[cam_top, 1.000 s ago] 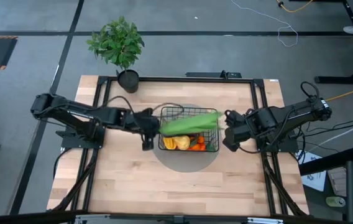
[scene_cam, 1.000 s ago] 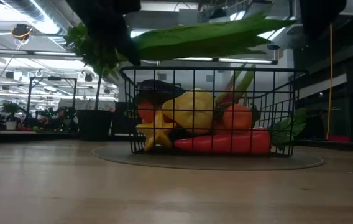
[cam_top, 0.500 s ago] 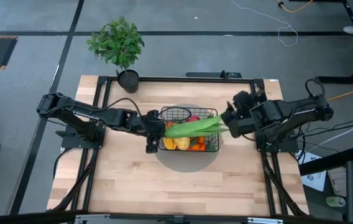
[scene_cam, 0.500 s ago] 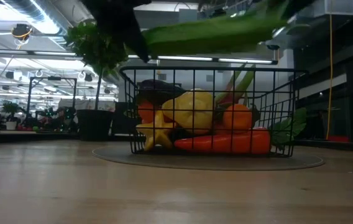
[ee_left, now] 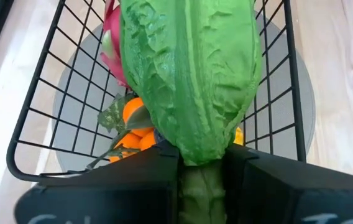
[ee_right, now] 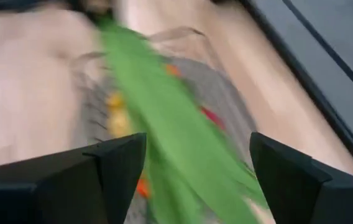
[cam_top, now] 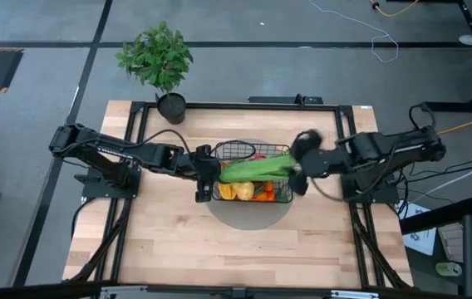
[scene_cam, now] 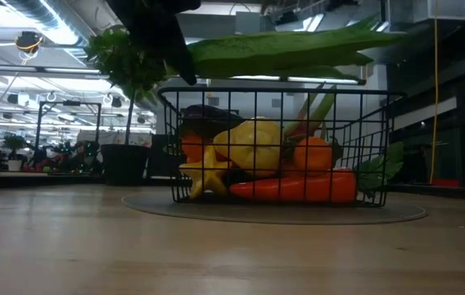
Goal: Build produce basket
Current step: Put the green leaf lettuce into the black wire basket
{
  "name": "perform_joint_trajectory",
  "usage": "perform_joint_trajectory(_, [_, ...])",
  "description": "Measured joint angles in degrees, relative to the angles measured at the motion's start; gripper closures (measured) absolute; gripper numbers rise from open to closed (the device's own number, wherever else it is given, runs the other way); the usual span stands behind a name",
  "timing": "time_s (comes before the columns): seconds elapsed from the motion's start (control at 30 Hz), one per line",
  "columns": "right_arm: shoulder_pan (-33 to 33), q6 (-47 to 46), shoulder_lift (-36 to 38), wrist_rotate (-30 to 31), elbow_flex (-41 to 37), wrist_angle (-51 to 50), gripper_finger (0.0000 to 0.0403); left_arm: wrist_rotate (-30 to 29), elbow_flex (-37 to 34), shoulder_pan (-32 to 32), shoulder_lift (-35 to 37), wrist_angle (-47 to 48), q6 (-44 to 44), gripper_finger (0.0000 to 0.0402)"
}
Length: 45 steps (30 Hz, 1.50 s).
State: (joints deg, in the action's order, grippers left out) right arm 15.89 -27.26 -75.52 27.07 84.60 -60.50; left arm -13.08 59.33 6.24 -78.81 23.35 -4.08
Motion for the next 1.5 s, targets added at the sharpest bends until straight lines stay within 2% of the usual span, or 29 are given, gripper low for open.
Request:
perform_joint_trajectory(0.1, [0.06,9.90,-0.60,-1.57,-3.07,8.65,0.0128,0.02,0.00,0.18,0.00,0.02,0.12,0.0368])
perform_joint_trajectory(0.2, [-0.80,15.49,-1.58,-1.76,-5.25,10.99,0.0128,0.10,0.00,0.24,0.02,0.05,0.17,0.0369])
perform_joint_trajectory(0.33, [-2.36,18.67,-3.07,-6.80,-7.05,11.44,0.0128,0.09,0.00,0.24,0.02,0.19,0.18,0.0369])
perform_joint_trajectory(0.5, [-3.98,22.00,-5.72,-7.03,-7.22,12.09,0.0128,0.09,0.00,0.55,0.02,0.15,0.18,0.0369])
perform_joint_trajectory(0.6, [-4.96,22.91,-7.11,-10.25,-7.22,13.18,0.0128,0.08,0.00,1.10,0.02,-0.02,0.19,0.0369])
perform_joint_trajectory(0.87, [-6.06,21.32,-10.24,-12.13,-7.22,12.38,0.0136,0.11,0.00,1.07,0.02,0.00,0.23,0.0369])
perform_joint_trajectory(0.97, [-5.97,21.30,-10.26,-12.15,-7.22,12.36,0.0166,0.13,0.00,1.09,0.02,-0.03,0.23,0.0369])
perform_joint_trajectory(1.03, [-5.93,20.42,-10.26,-12.15,-7.22,11.89,0.0201,0.13,0.00,1.00,0.02,-0.14,0.23,0.0369])
perform_joint_trajectory(1.27, [-5.80,13.63,-10.26,-13.76,-7.22,7.37,0.0380,1.91,0.00,0.74,0.02,-4.39,0.19,0.0362])
perform_joint_trajectory(1.5, [-4.48,10.76,-10.23,-16.20,-7.22,7.39,0.0398,3.73,-0.05,0.74,-2.24,-6.05,0.15,0.0357])
